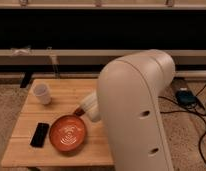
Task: Stand the bottle upright
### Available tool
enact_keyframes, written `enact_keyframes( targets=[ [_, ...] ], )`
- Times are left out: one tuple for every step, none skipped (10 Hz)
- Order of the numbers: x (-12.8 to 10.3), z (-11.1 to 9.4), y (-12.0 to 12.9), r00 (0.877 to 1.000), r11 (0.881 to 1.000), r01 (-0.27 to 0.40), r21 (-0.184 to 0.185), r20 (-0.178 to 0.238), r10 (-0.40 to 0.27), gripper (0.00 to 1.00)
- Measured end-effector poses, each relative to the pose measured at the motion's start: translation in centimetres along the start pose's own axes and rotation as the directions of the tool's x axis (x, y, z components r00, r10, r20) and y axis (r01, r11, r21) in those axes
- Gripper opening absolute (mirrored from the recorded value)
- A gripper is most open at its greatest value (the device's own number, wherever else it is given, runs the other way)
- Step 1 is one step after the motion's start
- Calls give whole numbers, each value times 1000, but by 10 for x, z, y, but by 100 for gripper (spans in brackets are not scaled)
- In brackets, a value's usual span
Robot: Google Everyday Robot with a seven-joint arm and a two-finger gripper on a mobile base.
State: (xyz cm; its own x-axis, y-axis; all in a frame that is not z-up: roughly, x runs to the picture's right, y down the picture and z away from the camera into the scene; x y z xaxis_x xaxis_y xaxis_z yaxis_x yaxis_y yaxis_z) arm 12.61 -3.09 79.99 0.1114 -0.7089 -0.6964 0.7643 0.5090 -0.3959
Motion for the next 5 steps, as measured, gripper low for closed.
enact_keyframes(
  targets=[
    [-1, -2, -1, 1000, 1000, -1, 5, -10, 1, 4],
    [-3, -4, -3, 1000, 1000, -6, 10, -19, 6, 14],
    [-6, -5, -1, 1000, 1000, -12, 11, -26, 13, 23],
    [-8, -6, 1, 999, 1000, -23, 11, -33, 23, 35],
    [-10, -7, 3, 999, 1000, -29, 10, -35, 29, 43]
  ],
)
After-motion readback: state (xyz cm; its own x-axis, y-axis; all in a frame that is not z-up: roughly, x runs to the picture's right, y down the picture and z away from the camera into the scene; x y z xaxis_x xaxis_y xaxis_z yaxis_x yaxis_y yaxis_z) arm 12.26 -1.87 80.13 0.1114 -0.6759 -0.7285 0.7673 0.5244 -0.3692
